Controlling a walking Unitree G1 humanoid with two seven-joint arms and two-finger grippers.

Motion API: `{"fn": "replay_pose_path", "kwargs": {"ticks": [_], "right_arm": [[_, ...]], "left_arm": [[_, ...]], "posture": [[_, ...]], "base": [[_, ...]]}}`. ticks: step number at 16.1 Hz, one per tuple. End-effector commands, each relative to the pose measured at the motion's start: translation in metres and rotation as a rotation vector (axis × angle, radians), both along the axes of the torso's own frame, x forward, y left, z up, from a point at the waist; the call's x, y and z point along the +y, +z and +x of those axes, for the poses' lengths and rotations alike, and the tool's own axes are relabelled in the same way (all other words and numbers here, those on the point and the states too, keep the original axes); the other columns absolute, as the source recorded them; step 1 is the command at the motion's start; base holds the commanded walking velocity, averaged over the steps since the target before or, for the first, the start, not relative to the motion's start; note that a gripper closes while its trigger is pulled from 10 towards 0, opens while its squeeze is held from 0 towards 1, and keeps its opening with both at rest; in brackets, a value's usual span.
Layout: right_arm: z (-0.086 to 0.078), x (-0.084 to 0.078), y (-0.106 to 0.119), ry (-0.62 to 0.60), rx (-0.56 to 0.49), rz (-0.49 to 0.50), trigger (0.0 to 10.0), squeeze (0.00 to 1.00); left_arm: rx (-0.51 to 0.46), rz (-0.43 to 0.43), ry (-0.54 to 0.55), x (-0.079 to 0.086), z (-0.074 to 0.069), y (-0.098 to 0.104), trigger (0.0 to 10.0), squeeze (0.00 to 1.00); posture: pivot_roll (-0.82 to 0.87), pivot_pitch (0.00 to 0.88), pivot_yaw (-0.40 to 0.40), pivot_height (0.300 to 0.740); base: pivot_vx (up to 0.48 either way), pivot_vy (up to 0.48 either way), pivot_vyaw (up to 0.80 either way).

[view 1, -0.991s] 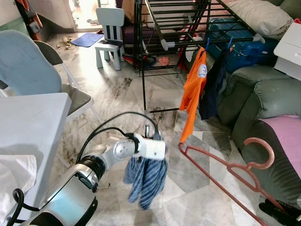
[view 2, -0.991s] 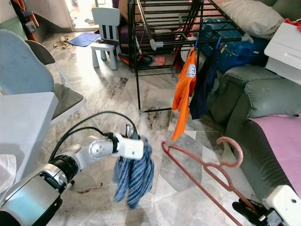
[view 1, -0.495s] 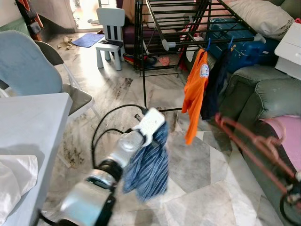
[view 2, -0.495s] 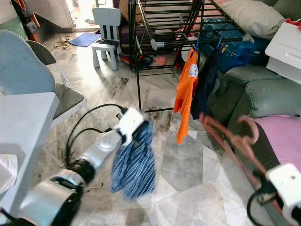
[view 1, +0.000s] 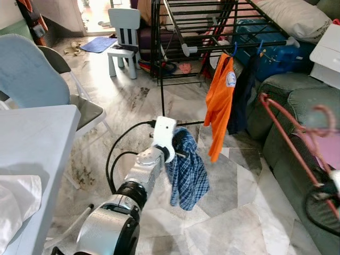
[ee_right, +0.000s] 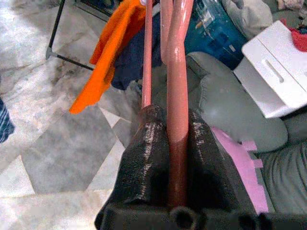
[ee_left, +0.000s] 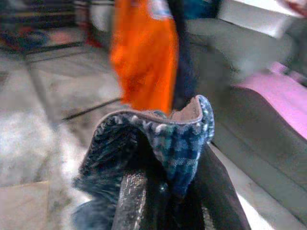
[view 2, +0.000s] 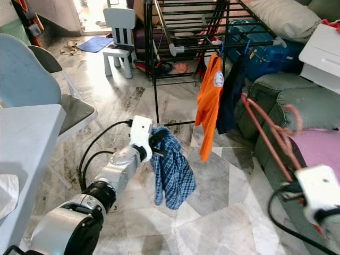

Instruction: Hang hanger

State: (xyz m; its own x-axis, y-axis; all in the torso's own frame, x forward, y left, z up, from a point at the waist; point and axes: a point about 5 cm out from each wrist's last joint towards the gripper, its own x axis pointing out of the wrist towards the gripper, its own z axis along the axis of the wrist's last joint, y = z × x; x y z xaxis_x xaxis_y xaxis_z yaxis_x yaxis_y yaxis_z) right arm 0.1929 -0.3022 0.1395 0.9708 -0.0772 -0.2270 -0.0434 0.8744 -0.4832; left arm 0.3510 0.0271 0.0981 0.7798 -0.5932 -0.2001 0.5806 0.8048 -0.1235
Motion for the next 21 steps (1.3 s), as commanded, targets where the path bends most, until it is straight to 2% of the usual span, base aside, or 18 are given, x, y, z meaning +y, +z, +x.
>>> {"fn": "replay_pose_path", "kwargs": {"ticks": [1, 2, 4, 6, 7, 8, 9, 10, 11, 13, 14, 15, 16, 17, 18, 19, 20, 21], "right_arm": [[0.002, 0.001, 0.0, 0.001, -0.01, -0.01, 10.0, 0.0], [0.002, 0.003, -0.002, 0.008, 0.0, -0.004, 10.0, 0.0], [0.003, 0.009, -0.009, 0.032, 0.017, 0.022, 10.0, 0.0], [0.007, 0.014, -0.014, 0.055, 0.022, 0.033, 10.0, 0.0], [0.009, 0.015, -0.014, 0.063, 0.021, 0.036, 10.0, 0.0], [0.013, 0.017, -0.014, 0.076, 0.019, 0.039, 10.0, 0.0], [0.014, 0.017, -0.014, 0.081, 0.019, 0.04, 10.0, 0.0], [0.018, 0.019, -0.014, 0.093, 0.017, 0.036, 10.0, 0.0], [0.02, 0.019, -0.014, 0.095, 0.016, 0.036, 10.0, 0.0], [0.022, 0.022, -0.015, 0.105, 0.01, 0.043, 10.0, 0.0], [0.02, 0.023, -0.016, 0.105, 0.014, 0.046, 10.0, 0.0], [0.019, 0.022, -0.018, 0.103, 0.017, 0.047, 10.0, 0.0], [0.018, 0.022, -0.019, 0.102, 0.021, 0.048, 10.0, 0.0], [0.016, 0.022, -0.02, 0.102, 0.025, 0.05, 10.0, 0.0], [0.015, 0.022, -0.021, 0.102, 0.03, 0.052, 10.0, 0.0], [0.016, 0.022, -0.022, 0.102, 0.032, 0.051, 10.0, 0.0], [0.018, 0.022, -0.022, 0.103, 0.031, 0.049, 10.0, 0.0], [0.021, 0.023, -0.02, 0.106, 0.027, 0.044, 10.0, 0.0]], "left_arm": [[0.013, -0.003, -0.098, -0.006, -0.006, -0.002, 10.0, 0.0], [0.034, -0.018, -0.159, -0.005, -0.013, -0.007, 10.0, 0.0], [0.112, -0.033, -0.353, 0.013, -0.038, -0.023, 10.0, 0.0], [0.356, -0.068, -0.392, 0.056, -0.056, -0.032, 10.0, 0.0], [0.432, -0.073, -0.463, 0.068, -0.066, -0.031, 10.0, 0.0], [0.58, -0.077, -0.593, 0.085, -0.086, -0.029, 10.0, 0.0], [0.629, -0.074, -0.632, 0.091, -0.094, -0.029, 10.0, 0.0], [0.704, 0.015, -0.713, 0.114, -0.108, -0.032, 10.0, 0.0], [0.733, 0.058, -0.749, 0.123, -0.112, -0.033, 10.0, 0.0], [0.881, 0.241, -0.953, 0.171, -0.135, -0.022, 10.0, 0.0], [0.926, 0.316, -1.002, 0.191, -0.143, -0.019, 10.0, 0.0], [0.947, 0.374, -1.015, 0.201, -0.146, -0.017, 10.0, 0.0], [0.943, 0.463, -1.007, 0.211, -0.142, -0.015, 10.0, 0.0], [0.925, 0.558, -0.981, 0.222, -0.133, -0.013, 10.0, 0.0], [0.828, 0.727, -0.831, 0.242, -0.094, 0.0, 10.0, 0.0], [0.609, 0.829, -0.642, 0.237, -0.052, 0.014, 10.0, 0.0], [0.487, 0.771, -0.575, 0.219, -0.033, 0.022, 10.0, 0.0], [0.361, 0.625, -0.554, 0.182, -0.016, 0.031, 10.0, 0.0]], "posture": [[-0.06, 0.0, 0.003, 0.74], [-0.06, 0.0, 0.003, 0.74], [-0.03, 0.0, 0.002, 0.74], [-0.01, 0.0, -0.005, 0.74], [0.0, 0.0, -0.013, 0.74], [0.01, 0.0, -0.014, 0.74], [0.01, 0.0, -0.014, 0.74], [0.03, 0.0, -0.012, 0.74], [0.03, 0.0, -0.011, 0.74], [0.04, 0.0, 0.001, 0.74], [0.04, 0.0, 0.006, 0.74], [0.04, 0.0, 0.006, 0.74], [0.04, 0.0, 0.006, 0.74], [0.05, 0.0, 0.006, 0.74], [0.05, 0.0, 0.005, 0.74], [0.05, 0.0, 0.0, 0.74], [0.04, 0.0, -0.001, 0.74], [0.04, 0.0, -0.001, 0.74]], "base": [[0.0, 0.0, 0.0], [0.0, 0.0, 0.0], [0.0, 0.0, 0.0], [0.0, 0.0, 0.0], [0.0, 0.0, 0.0], [0.0, 0.0, 0.0], [0.0, 0.0, 0.0], [0.0, 0.0, 0.0], [0.0, 0.0, 0.0], [0.0, 0.0, 0.0], [0.0, 0.0, 0.0], [0.0, 0.0, 0.0], [0.0, 0.0, 0.0], [0.0, 0.0, 0.0], [0.0, 0.0, 0.0], [0.0, 0.0, 0.0], [0.0, 0.0, 0.0], [0.0, 0.0, 0.0]]}}
